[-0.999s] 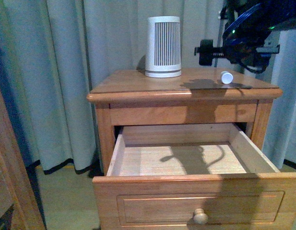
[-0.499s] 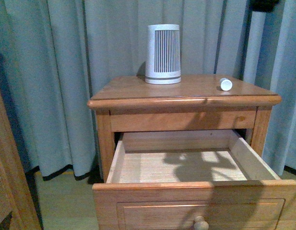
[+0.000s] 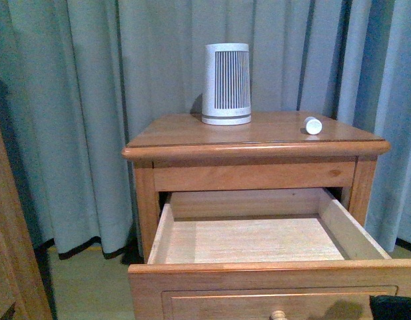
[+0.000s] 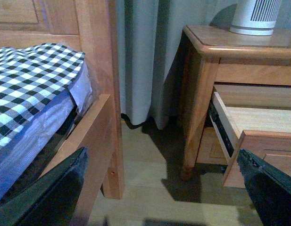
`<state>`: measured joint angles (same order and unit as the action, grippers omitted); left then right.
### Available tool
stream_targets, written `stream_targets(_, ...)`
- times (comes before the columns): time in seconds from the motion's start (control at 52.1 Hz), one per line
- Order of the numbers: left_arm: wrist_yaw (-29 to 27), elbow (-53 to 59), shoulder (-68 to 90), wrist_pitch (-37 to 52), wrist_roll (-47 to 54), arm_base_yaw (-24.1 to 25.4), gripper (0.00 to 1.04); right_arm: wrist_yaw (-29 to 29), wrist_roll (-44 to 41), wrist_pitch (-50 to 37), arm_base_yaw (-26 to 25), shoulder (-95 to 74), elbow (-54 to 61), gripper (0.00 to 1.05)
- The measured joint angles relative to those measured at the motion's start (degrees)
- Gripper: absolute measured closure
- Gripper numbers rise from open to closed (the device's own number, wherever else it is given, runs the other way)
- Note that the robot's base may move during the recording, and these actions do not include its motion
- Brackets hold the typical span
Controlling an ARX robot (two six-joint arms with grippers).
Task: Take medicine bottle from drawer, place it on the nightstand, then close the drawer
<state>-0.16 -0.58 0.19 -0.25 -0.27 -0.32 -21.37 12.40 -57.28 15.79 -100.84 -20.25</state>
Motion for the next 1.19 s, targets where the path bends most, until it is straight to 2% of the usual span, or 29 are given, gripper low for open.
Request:
stream_targets(0.134,0.0,0.0,0.0,0.0,0.0,0.02,0.07,0.33,-1.42,-2.95,-0.66,-8.96,-6.29,0.07)
stream_targets(0.307,0.0,0.0,0.0,0.0,0.0,0.0,0.07,1.68,-2.75,-0.87,-1.68,-16.66,-15.56,0.07)
stream_targets(0.845,0.0,0.0,0.0,0.0,0.0,0.0,0.07,2.29,-7.98,20.41,-7.48,-36.89,-60.63,0.07)
stream_targets(0.98,0.0,0.0,0.0,0.0,0.0,0.02,0.07,3.41,-9.81,24.46,-8.07,-38.32,-65.48,0.07)
stream_targets(1.191,0.0,0.0,0.0,0.0,0.0,0.0,0.07,3.98,-9.31,24.7,-8.13,-37.81,-65.13,0.07)
